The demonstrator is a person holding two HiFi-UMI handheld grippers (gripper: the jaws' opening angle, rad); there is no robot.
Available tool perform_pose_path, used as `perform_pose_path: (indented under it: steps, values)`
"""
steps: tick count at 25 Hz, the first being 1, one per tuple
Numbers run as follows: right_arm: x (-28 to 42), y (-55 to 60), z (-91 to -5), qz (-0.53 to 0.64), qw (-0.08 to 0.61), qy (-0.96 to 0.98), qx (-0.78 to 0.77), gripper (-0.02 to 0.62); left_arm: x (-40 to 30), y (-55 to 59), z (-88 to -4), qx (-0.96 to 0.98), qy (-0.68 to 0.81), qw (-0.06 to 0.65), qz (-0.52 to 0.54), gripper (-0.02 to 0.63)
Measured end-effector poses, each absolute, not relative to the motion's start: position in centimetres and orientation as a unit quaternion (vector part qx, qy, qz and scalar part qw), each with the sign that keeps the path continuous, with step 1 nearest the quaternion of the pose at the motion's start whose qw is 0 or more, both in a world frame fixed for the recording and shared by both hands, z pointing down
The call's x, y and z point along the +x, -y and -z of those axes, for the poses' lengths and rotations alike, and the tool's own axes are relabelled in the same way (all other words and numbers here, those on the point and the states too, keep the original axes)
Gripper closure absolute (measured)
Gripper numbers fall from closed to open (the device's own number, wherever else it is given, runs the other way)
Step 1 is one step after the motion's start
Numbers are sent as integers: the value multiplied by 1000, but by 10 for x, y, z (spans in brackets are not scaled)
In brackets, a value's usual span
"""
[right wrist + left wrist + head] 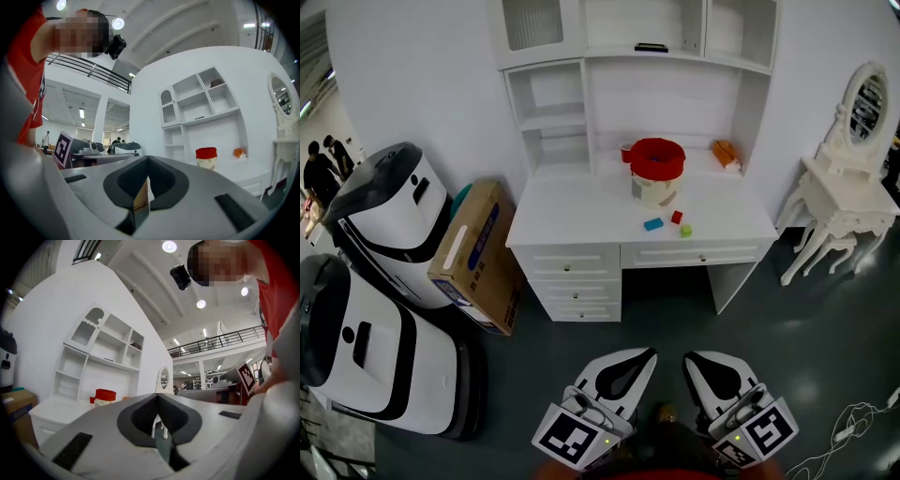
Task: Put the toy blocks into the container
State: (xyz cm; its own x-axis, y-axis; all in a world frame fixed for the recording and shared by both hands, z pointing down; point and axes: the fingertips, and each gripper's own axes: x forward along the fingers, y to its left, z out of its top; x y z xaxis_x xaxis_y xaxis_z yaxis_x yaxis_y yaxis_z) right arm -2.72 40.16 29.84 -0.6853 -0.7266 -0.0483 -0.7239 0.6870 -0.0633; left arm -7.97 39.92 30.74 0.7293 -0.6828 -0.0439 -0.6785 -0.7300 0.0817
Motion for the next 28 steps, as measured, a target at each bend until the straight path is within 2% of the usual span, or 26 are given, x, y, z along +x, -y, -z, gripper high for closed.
perform_pose_path:
  steps: [3, 6, 14, 28]
  values:
    - [-28, -381, -301, 14, 34, -919, -393, 583, -84, -371, -307, 926, 373, 11, 60, 580]
    - [-22, -351, -306, 17, 37, -919, -393, 583, -81, -343, -312, 924, 379, 17, 47, 580]
    - [3, -241, -318, 12, 31, -923, -384, 583, -62, -239, -311, 915, 401, -20, 34, 580]
    - [21, -101, -330, 27, 7, -934, -357, 583, -30, -104, -344, 908, 417, 12, -35, 580]
